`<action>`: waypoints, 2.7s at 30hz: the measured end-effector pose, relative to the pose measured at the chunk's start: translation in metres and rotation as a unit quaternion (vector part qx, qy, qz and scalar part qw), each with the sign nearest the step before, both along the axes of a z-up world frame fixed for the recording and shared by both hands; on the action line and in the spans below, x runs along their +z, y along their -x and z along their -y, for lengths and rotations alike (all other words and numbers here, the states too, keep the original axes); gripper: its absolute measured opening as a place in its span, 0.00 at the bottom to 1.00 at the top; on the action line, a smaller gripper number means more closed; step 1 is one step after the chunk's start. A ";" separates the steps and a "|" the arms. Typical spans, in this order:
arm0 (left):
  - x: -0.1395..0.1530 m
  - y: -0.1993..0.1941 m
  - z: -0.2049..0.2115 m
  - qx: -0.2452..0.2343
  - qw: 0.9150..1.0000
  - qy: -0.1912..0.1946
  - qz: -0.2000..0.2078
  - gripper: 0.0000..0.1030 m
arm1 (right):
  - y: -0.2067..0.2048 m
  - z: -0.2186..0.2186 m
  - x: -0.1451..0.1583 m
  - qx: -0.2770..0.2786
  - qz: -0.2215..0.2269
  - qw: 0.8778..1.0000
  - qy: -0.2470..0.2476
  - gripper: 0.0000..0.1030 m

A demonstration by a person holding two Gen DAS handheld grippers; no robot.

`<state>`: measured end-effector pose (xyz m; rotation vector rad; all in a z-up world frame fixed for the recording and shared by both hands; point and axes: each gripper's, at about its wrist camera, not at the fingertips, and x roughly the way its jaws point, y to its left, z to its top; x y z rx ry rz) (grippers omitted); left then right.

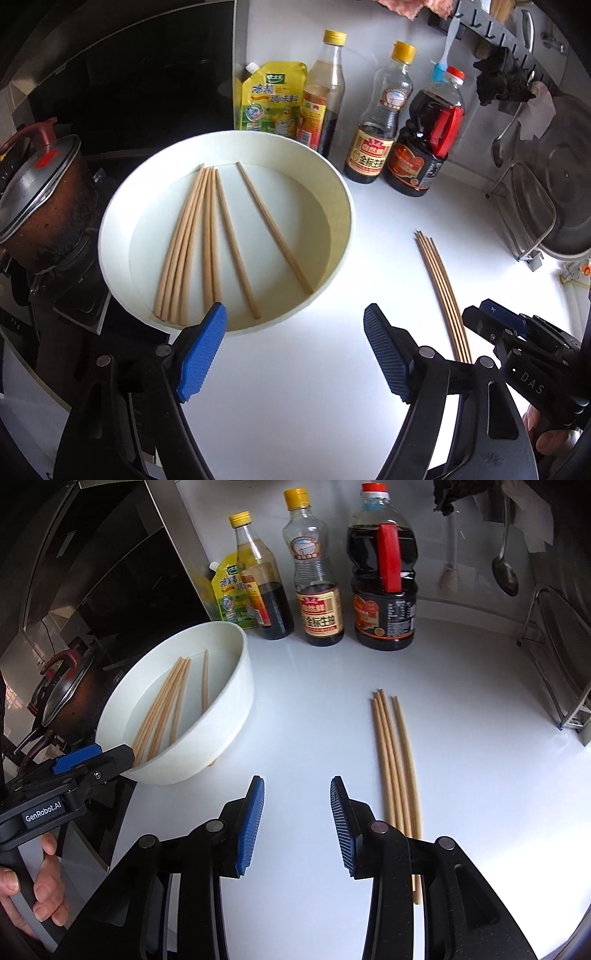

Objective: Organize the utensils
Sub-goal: 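Withdraw the right tool from the basin back toward the chopstick bundle, then close the right tool on a single wooden chopstick on the counter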

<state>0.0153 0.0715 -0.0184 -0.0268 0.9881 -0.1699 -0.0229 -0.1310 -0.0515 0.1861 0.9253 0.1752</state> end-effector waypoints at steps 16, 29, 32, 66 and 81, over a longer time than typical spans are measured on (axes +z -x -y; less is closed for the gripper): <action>-0.021 -0.003 0.084 -0.050 0.998 0.015 -0.022 0.82 | 0.010 0.088 -0.036 -0.056 -0.017 0.998 0.039 0.42; -0.053 -0.015 0.122 -0.047 0.998 -0.017 -0.040 0.87 | -0.009 0.097 -0.081 -0.026 -0.031 0.998 0.048 0.45; -0.056 -0.018 0.127 -0.045 0.998 -0.017 -0.039 0.87 | -0.014 0.095 -0.085 -0.018 -0.030 0.998 0.050 0.45; -0.102 -0.033 0.182 -0.066 0.996 -0.038 -0.056 0.87 | -0.023 0.139 -0.098 -0.012 -0.015 0.997 0.073 0.45; -0.117 -0.034 0.192 -0.065 0.994 -0.044 -0.077 0.89 | -0.023 0.143 -0.095 -0.014 -0.009 0.996 0.083 0.45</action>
